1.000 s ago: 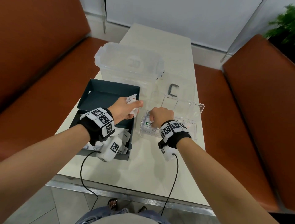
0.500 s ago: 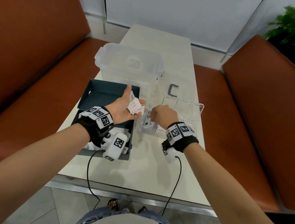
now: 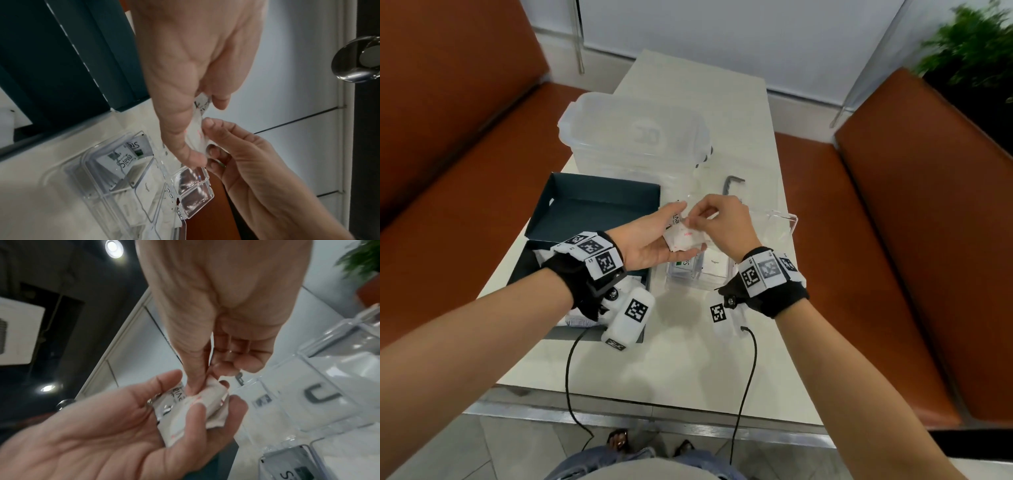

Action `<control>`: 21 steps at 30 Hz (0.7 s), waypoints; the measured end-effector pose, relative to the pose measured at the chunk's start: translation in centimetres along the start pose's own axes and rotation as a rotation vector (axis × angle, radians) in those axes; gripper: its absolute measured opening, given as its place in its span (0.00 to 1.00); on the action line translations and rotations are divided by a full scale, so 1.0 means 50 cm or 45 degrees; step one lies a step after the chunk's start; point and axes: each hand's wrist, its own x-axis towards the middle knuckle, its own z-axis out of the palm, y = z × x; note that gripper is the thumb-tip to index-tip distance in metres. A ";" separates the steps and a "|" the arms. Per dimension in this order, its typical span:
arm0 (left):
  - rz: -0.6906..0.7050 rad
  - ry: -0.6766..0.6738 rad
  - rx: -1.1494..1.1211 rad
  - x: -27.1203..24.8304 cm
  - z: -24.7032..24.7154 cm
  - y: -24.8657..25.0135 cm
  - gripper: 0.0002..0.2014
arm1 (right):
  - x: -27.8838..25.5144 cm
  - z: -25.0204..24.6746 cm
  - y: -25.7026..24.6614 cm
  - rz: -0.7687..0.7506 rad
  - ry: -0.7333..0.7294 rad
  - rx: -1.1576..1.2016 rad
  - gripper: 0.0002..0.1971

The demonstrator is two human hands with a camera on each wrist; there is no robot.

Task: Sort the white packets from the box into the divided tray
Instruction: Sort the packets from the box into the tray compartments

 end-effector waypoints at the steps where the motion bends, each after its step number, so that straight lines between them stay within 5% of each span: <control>1: 0.007 0.003 0.004 0.000 0.004 -0.003 0.18 | 0.001 -0.009 0.006 0.034 0.027 0.024 0.05; 14: 0.110 -0.043 0.105 0.023 0.033 -0.011 0.11 | -0.030 -0.085 0.067 0.322 0.266 0.482 0.05; 21: 0.215 -0.031 0.210 0.037 0.050 -0.033 0.16 | -0.047 -0.088 0.076 0.198 0.364 0.344 0.05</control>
